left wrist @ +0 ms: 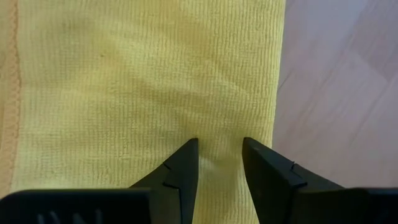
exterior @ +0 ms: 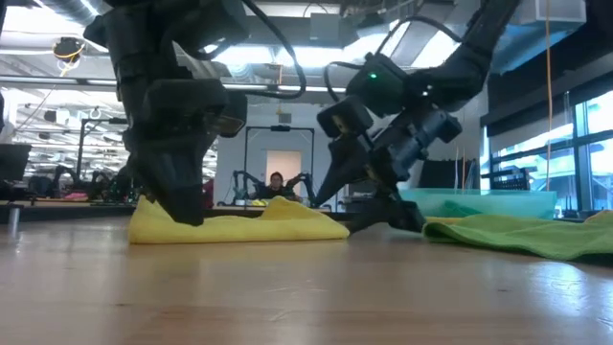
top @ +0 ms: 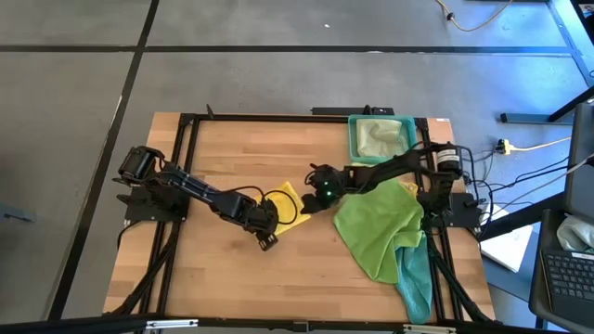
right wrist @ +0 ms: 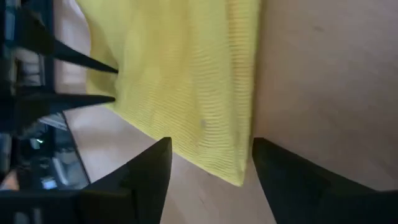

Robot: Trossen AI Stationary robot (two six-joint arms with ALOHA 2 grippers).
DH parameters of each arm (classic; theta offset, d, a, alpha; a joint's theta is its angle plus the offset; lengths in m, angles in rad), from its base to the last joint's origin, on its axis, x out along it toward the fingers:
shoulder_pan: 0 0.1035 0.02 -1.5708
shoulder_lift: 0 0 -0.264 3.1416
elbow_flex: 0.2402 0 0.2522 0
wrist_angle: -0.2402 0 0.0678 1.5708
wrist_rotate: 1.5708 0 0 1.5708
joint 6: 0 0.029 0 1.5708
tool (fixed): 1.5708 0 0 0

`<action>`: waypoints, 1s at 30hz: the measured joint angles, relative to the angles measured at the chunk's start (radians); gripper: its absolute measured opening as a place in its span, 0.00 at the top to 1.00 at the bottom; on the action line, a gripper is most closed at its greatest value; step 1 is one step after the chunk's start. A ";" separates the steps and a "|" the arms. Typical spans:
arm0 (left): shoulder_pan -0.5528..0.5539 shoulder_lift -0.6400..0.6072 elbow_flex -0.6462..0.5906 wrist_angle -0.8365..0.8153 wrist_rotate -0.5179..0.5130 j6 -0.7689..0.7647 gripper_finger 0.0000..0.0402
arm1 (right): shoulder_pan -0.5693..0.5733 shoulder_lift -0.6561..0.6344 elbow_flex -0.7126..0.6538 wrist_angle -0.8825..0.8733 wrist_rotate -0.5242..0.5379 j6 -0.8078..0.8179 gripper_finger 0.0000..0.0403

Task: Fold microfiber towels
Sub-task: Stack the folded left yellow microfiber cloth on top of the folded light green microfiber cloth

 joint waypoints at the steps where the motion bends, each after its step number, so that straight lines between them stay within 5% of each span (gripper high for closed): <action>1: 0.001 0.000 0.000 -0.001 0.000 0.000 0.71 | 0.005 0.014 0.016 -0.020 0.004 -0.016 0.43; 16: 0.010 0.000 0.000 0.006 0.004 -0.001 0.71 | 0.016 0.057 0.045 0.098 0.092 0.012 0.44; 30: 0.022 -0.001 0.000 0.006 -0.010 0.000 0.71 | 0.032 0.076 0.069 0.109 -0.063 -0.018 0.66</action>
